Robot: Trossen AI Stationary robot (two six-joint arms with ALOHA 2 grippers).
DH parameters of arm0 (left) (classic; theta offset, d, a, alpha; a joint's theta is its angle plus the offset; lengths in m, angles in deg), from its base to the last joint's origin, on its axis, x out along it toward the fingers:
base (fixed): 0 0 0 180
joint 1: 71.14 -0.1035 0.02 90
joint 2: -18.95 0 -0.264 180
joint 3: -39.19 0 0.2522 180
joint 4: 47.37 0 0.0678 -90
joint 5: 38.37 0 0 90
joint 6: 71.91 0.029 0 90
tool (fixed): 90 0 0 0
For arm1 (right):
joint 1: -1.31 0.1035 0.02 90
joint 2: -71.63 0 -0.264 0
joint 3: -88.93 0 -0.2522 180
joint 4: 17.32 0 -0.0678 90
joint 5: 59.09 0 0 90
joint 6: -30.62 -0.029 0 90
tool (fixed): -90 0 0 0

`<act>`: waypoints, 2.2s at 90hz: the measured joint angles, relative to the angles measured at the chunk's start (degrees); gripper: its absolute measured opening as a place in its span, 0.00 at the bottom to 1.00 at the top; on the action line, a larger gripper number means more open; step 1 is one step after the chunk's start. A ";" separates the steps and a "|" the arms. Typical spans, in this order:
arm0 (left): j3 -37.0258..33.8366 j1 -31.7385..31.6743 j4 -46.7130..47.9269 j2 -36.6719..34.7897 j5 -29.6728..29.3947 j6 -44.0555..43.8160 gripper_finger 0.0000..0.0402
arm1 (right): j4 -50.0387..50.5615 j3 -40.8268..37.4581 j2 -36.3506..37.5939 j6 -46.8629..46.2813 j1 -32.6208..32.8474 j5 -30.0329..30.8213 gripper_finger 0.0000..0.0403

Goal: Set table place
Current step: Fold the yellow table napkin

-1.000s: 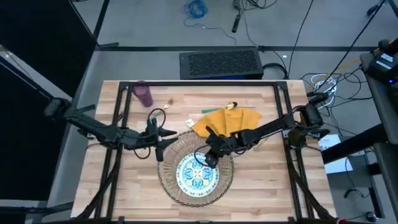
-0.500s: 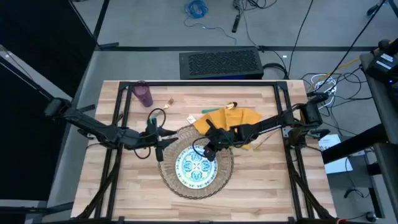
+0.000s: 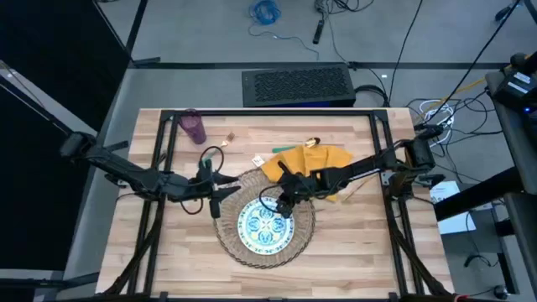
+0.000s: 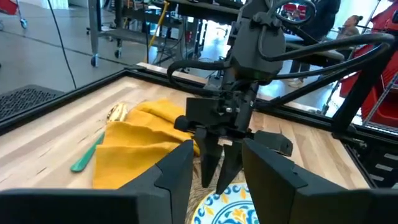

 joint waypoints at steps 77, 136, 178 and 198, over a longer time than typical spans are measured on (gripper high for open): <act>-0.02 -12.00 9.34 -0.02 7.24 -5.04 0.30 | 38.35 7.78 17.24 17.94 -13.23 16.48 0.32; -0.02 -34.05 -13.38 13.90 29.95 -7.32 0.30 | 13.97 -23.04 39.56 3.78 -19.97 12.01 0.32; 5.75 -41.42 -14.46 19.86 46.03 -1.35 0.30 | 15.78 -23.04 39.54 2.82 -23.91 19.74 0.32; 5.73 -41.42 -9.81 19.89 47.27 -0.36 0.30 | 29.06 -23.06 39.52 -2.03 -30.56 19.42 0.32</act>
